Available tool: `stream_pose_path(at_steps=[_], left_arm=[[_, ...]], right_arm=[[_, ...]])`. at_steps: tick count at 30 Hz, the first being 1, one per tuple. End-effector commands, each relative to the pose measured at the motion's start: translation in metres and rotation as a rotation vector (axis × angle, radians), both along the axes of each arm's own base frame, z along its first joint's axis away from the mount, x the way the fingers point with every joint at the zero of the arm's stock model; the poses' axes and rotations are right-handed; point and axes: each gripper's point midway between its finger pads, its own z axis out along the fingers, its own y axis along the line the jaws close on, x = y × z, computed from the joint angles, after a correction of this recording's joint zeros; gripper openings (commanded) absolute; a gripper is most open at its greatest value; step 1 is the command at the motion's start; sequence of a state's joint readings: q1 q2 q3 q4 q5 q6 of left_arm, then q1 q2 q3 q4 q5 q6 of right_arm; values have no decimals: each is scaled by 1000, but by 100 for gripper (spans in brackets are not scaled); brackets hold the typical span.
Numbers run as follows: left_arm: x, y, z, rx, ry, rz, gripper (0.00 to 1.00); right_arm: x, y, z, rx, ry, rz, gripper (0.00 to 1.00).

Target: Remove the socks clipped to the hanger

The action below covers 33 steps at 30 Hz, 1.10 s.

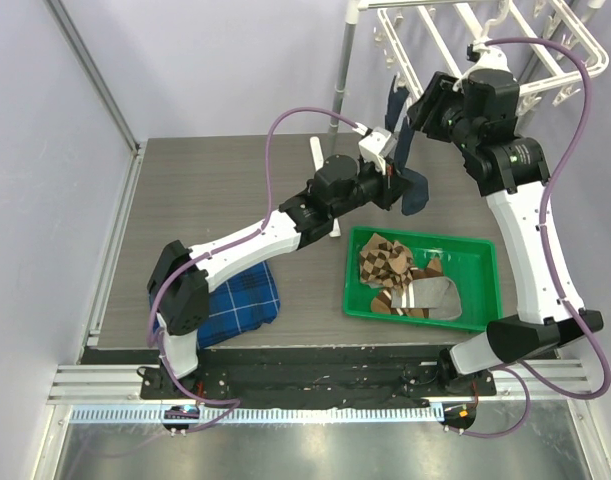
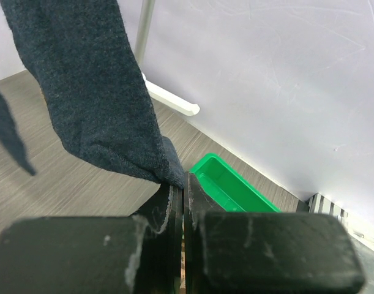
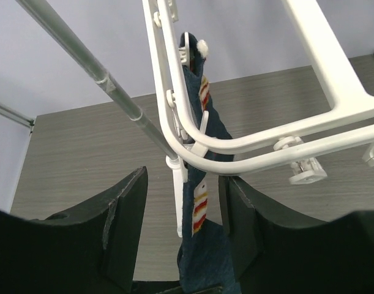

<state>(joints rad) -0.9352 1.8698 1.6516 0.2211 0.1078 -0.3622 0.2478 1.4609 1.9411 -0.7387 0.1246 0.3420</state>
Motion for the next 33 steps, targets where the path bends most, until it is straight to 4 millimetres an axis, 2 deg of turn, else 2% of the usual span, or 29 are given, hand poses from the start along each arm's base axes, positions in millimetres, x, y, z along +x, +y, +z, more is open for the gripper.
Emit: stream_pose_path(at_steps=[1,8,14,16,17,19,20,22,23,24,26,29,31,33], left_arm=[[-11,6,48,-95,-74,-15,0],[-16,4,43,-96,-71,-28,0],[-12,3,37,-83,-73,-18,0],[-12,2,35,-76,-74,-16,0],[-12,2,35,-73,-76,-18,0],[-12,1,33,-74,-77,-24,0],[-13,1,33,-77,-80,-28,0],[-13,0,34,-80,-82,-34,0],[-13,0,35,-80,-88,-34,0],[-13,0,34,-75,-94,-35,0],[-12,-1,34,-69,-101,-38,0],[-10,-3,32,-55,-106,-37,0],[-10,-6,30,-49,-107,-42,0],[-9,-7,30,-48,-108,-42,0]], right_arm=[[9,-1,19,8,-69,-24,58],[24,-1,15,20,-78,-52,57],[28,1,13,26,-84,-52,57],[26,1,17,32,-103,-52,57],[26,1,12,30,-99,-57,57],[23,2,20,33,-144,-53,58],[24,2,11,24,-135,-55,59],[20,-1,18,26,-177,-69,60],[22,-1,11,23,-170,-74,60],[18,-3,20,32,-203,-80,61],[19,-4,16,29,-210,-87,61],[15,-3,22,34,-241,-78,63],[8,-1,33,52,-286,-60,63],[4,0,33,64,-298,-47,63]])
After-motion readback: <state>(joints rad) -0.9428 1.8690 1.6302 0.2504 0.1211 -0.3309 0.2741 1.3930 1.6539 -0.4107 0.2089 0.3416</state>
